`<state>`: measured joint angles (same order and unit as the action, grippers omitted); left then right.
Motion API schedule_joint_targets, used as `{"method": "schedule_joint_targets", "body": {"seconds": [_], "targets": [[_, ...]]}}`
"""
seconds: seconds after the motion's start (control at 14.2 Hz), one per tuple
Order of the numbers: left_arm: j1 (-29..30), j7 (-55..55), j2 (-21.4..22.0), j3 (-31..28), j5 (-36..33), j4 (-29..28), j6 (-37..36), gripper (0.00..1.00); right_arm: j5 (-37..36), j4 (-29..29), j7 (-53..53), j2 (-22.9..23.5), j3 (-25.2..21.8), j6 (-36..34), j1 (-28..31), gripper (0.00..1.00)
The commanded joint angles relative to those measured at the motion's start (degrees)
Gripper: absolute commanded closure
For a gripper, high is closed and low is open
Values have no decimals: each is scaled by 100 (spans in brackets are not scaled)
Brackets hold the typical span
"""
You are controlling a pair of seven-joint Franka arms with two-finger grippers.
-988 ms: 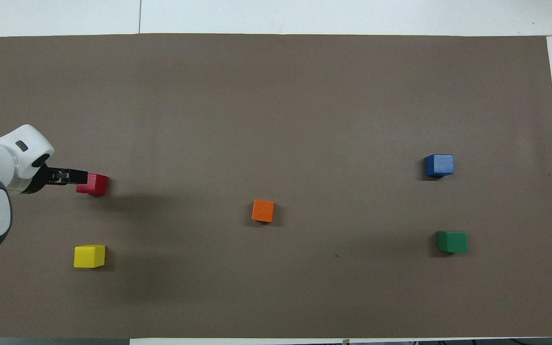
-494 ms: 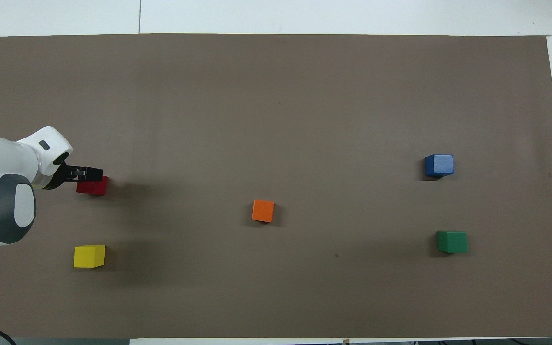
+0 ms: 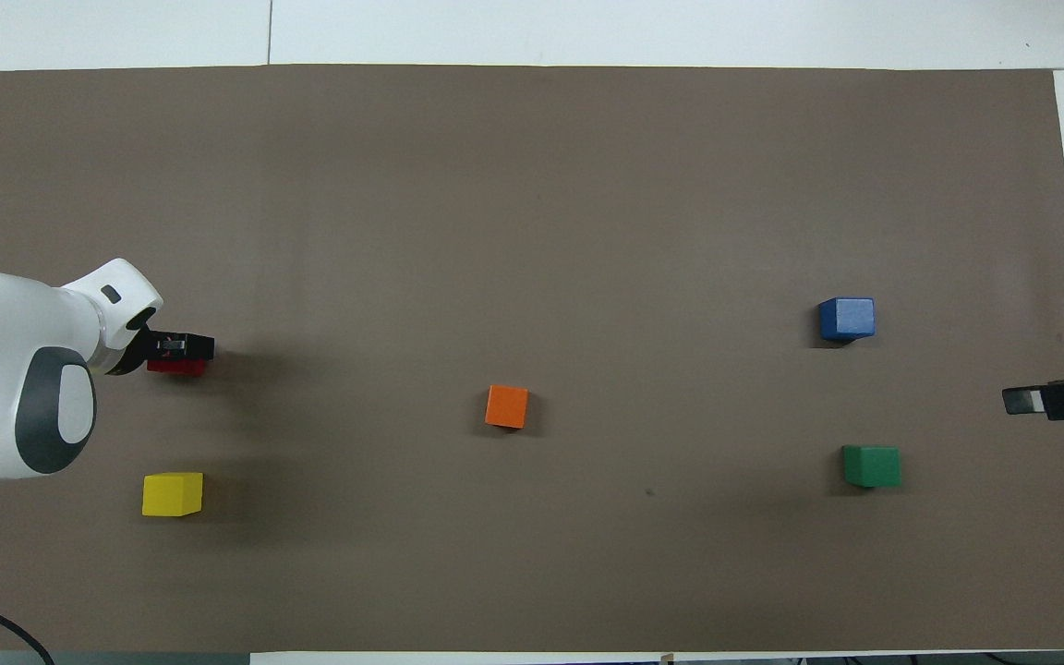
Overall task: Transfer red block to right arm and stack on blue block
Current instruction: 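Grasp the red cube with the left gripper, then lift the red cube with the left gripper while the right gripper approaches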
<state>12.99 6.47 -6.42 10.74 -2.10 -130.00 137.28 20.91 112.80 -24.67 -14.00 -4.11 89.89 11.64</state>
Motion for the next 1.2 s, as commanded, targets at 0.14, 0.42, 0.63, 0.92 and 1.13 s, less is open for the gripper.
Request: {"method": "schedule_joint_targets", "body": {"seconds": [0.14, 0.42, 0.63, 0.92, 1.13], "targets": [[-42, -207, 27, -20, 87, 18, -401, 100, 1817, 918, -1363, -191, 24, -391, 847, 0], [-313, -1075, 299, 51, 340, 1560, -2952, 100, 2836, 1410, -1979, 19, 24, -1356, 1286, 0], [-534, -2198, 623, 129, 1033, 2960, -4873, 100, 3294, 1463, -2613, 616, 24, -2314, 1665, 0], [-570, -4535, 1721, 734, 2316, 3183, -5737, 100, 4278, 1699, -2701, 1223, 24, -3362, 1824, 0], [-640, -6312, 2145, 1648, 2626, 3139, -5616, 100, 4887, 1929, -3621, 2136, 42, -3951, 1728, 0]]}}
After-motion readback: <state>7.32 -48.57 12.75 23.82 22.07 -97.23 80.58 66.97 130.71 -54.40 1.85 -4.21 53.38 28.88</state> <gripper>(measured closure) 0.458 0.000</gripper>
